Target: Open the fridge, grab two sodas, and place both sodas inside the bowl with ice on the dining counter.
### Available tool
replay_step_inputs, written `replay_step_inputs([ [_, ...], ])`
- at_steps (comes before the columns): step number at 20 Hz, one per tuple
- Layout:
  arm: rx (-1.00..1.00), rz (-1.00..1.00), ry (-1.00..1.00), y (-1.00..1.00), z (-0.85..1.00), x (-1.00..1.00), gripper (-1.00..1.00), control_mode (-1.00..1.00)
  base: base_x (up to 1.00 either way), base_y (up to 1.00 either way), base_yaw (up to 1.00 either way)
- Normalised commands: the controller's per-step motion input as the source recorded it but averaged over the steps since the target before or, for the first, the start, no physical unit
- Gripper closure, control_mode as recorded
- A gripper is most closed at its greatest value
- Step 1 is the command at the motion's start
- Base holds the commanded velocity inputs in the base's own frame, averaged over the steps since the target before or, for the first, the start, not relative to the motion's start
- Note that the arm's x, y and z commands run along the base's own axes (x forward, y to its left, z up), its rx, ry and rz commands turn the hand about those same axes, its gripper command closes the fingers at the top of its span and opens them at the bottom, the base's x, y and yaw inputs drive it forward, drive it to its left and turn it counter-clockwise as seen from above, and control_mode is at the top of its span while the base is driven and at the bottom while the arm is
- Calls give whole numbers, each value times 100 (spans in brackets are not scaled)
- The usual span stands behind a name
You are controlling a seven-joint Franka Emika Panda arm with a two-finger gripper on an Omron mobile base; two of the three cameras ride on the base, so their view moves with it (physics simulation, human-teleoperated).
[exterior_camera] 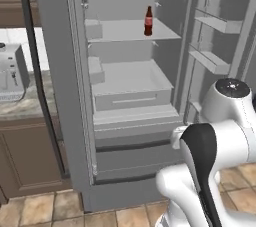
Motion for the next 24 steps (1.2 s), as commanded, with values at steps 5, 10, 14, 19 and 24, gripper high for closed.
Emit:
replay_step_inputs([
  [5, 0, 0, 0, 0, 0, 0, -100, 100, 64, 27, -11],
  [10, 0, 0, 0, 0, 0, 0, -100, 100, 69, 30, -7],
  [14, 0, 0, 0, 0, 0, 0, -100, 100, 71, 27, -4],
  [19, 0, 0, 0, 0, 0, 0, -100, 100, 81, 18, -1],
  [24, 0, 0, 0, 0, 0, 0, -100, 100, 87, 5, 0],
])
